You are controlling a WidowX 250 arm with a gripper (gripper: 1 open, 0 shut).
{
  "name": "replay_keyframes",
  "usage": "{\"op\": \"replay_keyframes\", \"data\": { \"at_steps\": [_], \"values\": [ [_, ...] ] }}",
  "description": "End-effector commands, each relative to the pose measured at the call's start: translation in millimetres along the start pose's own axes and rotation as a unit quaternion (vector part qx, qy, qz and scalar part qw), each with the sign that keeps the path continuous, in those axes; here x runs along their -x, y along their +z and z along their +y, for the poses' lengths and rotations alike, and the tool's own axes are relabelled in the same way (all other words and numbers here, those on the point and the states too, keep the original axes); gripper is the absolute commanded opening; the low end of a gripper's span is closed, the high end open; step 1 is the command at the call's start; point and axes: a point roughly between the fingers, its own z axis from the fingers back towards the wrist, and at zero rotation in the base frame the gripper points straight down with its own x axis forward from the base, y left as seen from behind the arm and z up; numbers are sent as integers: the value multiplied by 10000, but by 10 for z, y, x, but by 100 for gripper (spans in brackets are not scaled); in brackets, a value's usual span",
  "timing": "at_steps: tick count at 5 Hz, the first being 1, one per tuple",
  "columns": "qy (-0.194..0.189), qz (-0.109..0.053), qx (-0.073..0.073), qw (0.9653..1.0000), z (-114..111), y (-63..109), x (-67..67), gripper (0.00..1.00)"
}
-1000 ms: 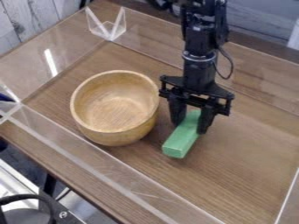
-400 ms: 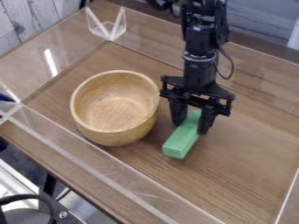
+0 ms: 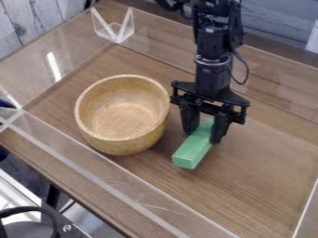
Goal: Remove the green block from inside the brown bowl and put it on the table
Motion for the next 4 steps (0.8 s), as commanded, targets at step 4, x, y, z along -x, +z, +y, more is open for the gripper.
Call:
{"op": "replay_keyframes", "data": {
  "at_steps": [4],
  "values": [
    [-92,-196,100,9997,-6,141,-73,0]
  ]
}}
